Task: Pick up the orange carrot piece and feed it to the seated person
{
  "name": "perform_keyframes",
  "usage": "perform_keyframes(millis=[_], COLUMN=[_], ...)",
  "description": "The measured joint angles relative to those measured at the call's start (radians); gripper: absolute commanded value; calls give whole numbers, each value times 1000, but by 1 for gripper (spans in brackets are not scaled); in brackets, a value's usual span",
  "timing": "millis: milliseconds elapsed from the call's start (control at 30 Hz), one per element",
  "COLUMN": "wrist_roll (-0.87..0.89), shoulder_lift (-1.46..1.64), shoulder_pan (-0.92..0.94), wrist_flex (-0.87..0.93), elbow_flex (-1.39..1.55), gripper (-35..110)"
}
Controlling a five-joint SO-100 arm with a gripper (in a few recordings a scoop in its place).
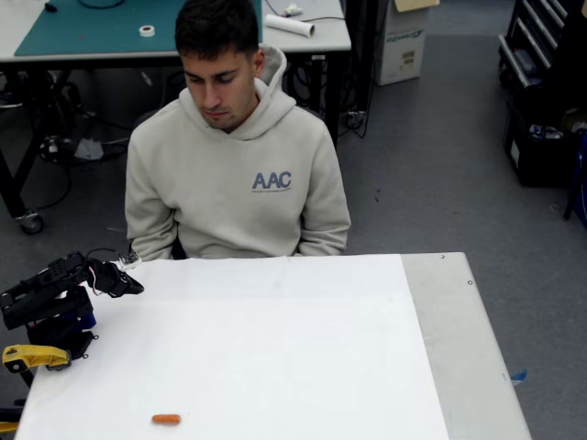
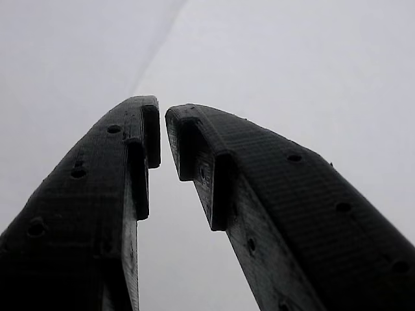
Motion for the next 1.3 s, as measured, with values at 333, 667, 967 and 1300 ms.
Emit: perform_keyframes(millis=[333,667,967,1300], wrist_roll=[15,15,17,17], shoulder_lift=[18,18,18,11], shoulder_pan=[0,0,-8,-9], wrist_flex=[0,0,0,0], elbow_flex=[0,0,0,0], gripper=[-2,-2,-2,-2])
